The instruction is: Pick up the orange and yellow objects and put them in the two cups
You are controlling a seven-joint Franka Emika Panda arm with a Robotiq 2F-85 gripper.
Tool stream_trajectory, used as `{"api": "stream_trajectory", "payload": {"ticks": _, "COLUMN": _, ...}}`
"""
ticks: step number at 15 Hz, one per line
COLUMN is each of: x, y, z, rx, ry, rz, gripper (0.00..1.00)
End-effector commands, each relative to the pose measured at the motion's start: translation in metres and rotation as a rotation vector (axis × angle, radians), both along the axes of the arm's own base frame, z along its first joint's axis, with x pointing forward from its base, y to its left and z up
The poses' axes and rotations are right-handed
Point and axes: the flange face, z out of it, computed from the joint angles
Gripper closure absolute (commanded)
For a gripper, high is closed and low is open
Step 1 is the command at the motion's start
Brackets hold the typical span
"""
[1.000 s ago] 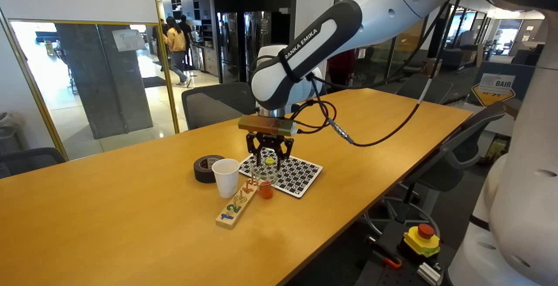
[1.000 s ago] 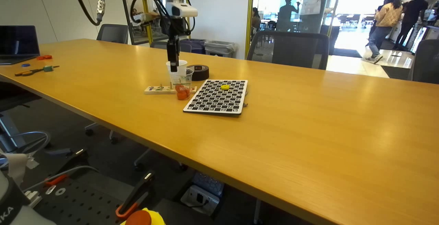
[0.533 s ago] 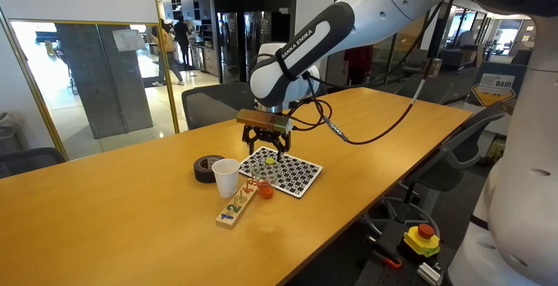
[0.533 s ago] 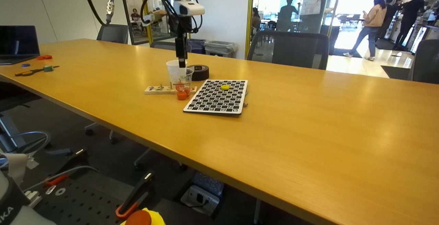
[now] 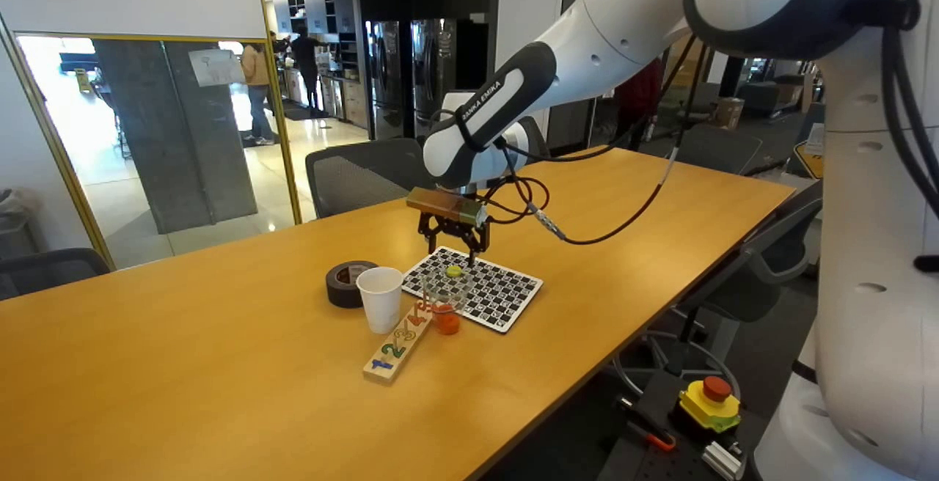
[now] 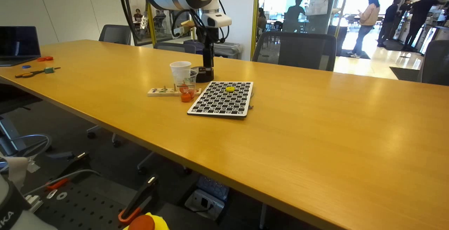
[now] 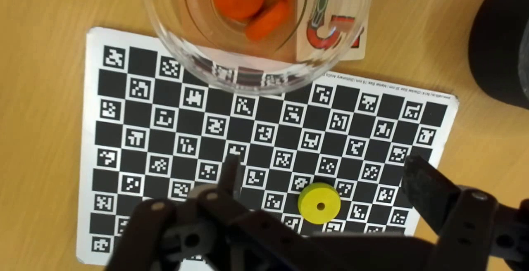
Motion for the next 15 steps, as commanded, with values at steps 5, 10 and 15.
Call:
{"api": "stream_trajectory", "payload": {"ticks": 5, "x": 0.047, "y": -0.030, "z": -0.042, "rx": -0.046, "ry": 0.039, "rz": -0.030, "gripper": 0.00}}
{"api": "stream_trajectory", "payload": {"ticks": 10, "x": 0.058, "y": -0.045, "z": -0.051, "rx": -0.064, "ry": 0.054, "rz": -0.046, "gripper": 0.00}}
{"api": "stream_trajectory", "payload": {"ticks": 15, "x": 0.067, "y": -0.050, "z": -0.059, "rx": -0.059, "ry": 0.070, "rz": -0.045, "gripper": 0.00}}
